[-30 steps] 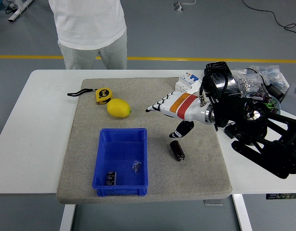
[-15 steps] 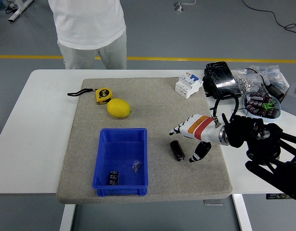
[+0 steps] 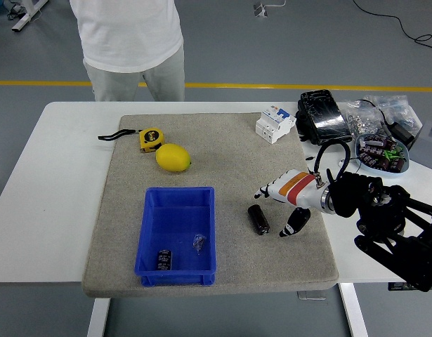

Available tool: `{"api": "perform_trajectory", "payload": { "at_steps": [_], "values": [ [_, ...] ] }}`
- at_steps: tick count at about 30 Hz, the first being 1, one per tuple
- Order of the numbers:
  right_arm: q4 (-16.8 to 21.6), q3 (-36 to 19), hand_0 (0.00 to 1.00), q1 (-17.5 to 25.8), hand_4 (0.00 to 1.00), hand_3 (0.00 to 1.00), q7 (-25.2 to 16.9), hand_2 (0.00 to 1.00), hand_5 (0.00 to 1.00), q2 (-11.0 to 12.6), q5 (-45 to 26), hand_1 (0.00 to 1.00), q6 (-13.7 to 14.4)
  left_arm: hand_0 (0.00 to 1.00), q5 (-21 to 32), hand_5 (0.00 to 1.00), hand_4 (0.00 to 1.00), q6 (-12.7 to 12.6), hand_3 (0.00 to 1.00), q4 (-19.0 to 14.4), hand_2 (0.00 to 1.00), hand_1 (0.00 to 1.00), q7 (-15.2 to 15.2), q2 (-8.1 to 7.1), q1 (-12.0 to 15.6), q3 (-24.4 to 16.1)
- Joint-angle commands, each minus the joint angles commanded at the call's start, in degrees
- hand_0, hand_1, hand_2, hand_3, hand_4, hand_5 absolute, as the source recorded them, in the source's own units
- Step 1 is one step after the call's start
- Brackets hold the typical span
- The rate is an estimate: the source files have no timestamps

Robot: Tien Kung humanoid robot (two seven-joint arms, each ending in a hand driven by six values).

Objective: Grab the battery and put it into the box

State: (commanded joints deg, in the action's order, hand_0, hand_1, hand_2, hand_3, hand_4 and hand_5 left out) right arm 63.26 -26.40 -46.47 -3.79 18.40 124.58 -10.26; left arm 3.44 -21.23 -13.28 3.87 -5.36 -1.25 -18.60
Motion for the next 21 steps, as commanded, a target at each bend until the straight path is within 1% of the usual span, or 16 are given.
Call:
{"api": "perform_trajectory", "payload": {
  "at_steps": [9,16,18,21],
  "values": [
    [-0.2,1.0,0.723,-0.9,0.998,0.853,0.8,0.752,0.349,-1.1,-1.2,0.680,-0.5,0.743,-1.6,0.664,0.791,0.1,0.728,0.0,0.754,0.685,-0.5,-0.25,0.1,-0.8],
    [0.5,1.5,0.714,-1.1,0.998,0.847,4.8,0.745,0.354,-1.4,-7.0,0.668,-2.9,0.742,-1.9,0.666,0.792,0.1,0.728,-0.1,0.754,0.685,-0.6,-0.37,0.3,-0.9],
    [0.6,1.5,0.697,-1.2,0.998,0.828,5.8,0.731,0.374,-1.5,-7.9,0.656,-3.2,0.742,-1.9,0.664,0.791,0.1,0.728,-0.1,0.753,0.684,-0.6,-0.38,0.2,-0.9],
    [0.4,1.2,0.697,-1.3,0.998,0.828,7.4,0.731,0.374,-1.7,-9.3,0.656,-2.9,0.742,-2.0,0.664,0.791,0.1,0.728,-0.1,0.753,0.684,-0.6,-0.40,0.1,-0.8]
  ]
}}
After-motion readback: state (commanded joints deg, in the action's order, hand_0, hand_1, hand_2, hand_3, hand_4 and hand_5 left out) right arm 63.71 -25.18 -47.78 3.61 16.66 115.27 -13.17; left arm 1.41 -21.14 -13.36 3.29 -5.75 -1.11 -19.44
